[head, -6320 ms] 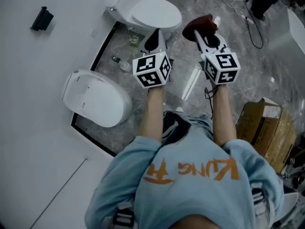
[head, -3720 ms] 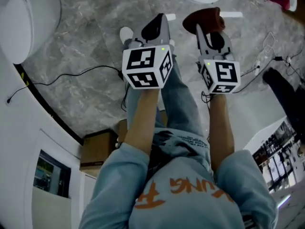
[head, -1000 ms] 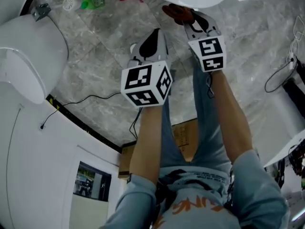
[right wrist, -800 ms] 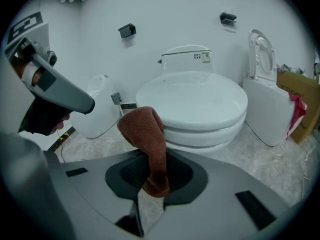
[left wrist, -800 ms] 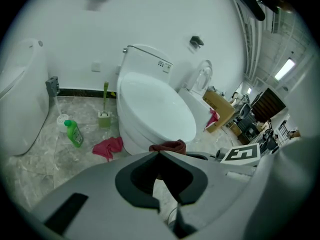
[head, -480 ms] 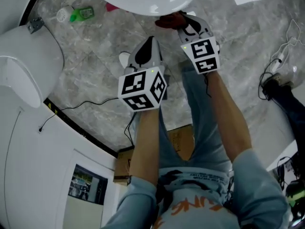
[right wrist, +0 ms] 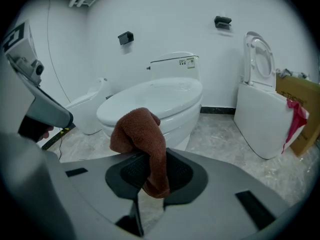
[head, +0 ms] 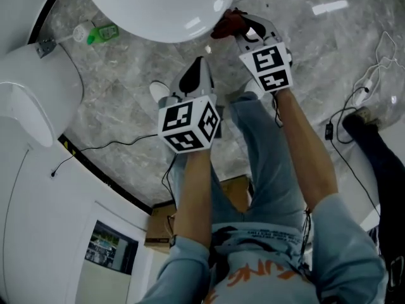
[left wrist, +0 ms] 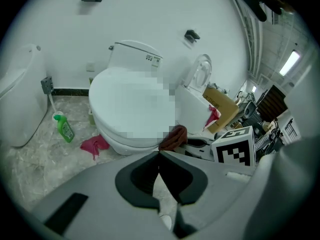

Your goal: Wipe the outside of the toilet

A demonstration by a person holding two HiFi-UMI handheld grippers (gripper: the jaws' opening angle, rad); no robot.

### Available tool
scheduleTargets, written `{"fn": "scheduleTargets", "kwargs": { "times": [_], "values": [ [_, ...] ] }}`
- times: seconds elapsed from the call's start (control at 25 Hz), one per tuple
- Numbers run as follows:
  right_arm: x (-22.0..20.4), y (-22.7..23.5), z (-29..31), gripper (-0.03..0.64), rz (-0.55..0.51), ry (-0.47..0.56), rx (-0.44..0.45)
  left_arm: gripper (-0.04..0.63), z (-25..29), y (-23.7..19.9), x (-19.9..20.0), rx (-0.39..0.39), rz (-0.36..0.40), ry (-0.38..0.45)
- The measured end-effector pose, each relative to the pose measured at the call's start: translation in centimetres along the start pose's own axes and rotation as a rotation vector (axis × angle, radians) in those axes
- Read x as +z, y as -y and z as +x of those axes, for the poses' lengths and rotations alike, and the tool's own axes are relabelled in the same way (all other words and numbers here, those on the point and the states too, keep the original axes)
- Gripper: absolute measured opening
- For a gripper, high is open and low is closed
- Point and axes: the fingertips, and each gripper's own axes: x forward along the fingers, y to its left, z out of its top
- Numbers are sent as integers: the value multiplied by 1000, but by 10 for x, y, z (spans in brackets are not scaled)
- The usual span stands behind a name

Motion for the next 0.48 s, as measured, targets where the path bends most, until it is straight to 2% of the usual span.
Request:
{"fn": "scheduleTargets", "kwargs": {
  "times": [0.2, 0.48],
  "values": [
    [12, 29, 7, 74, -35, 18, 15, -5, 15, 17, 7, 16, -3, 22],
    [35, 65, 12, 74, -86, 28, 24, -5, 20, 40, 1, 32, -46, 37]
  ]
}}
